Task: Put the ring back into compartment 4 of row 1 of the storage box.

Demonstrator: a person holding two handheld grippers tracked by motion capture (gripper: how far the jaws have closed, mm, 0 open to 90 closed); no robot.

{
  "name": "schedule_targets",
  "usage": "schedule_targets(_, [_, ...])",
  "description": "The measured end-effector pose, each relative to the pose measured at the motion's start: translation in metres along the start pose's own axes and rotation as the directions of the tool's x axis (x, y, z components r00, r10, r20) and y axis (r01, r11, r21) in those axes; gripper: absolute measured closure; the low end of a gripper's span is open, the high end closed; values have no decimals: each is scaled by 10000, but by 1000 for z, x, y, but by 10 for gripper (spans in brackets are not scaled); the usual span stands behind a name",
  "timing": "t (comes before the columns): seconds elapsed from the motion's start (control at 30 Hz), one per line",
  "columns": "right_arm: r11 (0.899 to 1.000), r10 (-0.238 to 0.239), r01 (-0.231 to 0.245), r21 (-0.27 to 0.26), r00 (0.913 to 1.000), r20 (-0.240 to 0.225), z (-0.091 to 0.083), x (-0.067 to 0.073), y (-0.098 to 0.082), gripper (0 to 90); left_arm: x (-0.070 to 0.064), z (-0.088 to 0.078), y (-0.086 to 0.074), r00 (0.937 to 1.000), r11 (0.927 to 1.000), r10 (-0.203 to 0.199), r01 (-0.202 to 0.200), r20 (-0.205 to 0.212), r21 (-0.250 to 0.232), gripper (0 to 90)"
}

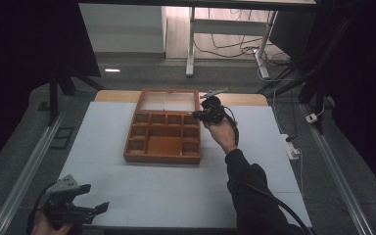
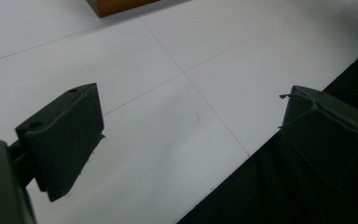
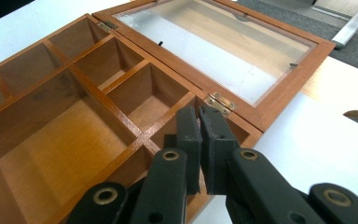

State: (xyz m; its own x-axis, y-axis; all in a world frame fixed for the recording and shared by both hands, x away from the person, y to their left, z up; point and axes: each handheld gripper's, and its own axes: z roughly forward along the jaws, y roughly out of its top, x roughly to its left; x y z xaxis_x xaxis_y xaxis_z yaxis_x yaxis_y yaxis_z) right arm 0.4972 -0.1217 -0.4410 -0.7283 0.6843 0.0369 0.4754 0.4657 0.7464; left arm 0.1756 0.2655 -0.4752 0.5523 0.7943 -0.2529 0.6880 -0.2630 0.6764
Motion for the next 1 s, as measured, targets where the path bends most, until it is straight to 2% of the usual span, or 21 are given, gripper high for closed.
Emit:
schedule_targets(0.4, [9999,-154,154,39,9999,65,17,3,2,861,0,0,0,10000,10000,-12,12,-1,0,58])
schedule_targets(1.0, [9979,-332,323,570,9994,138,43,7,-8,859,0,0,0,10000,10000,4,-4,-9,13,59])
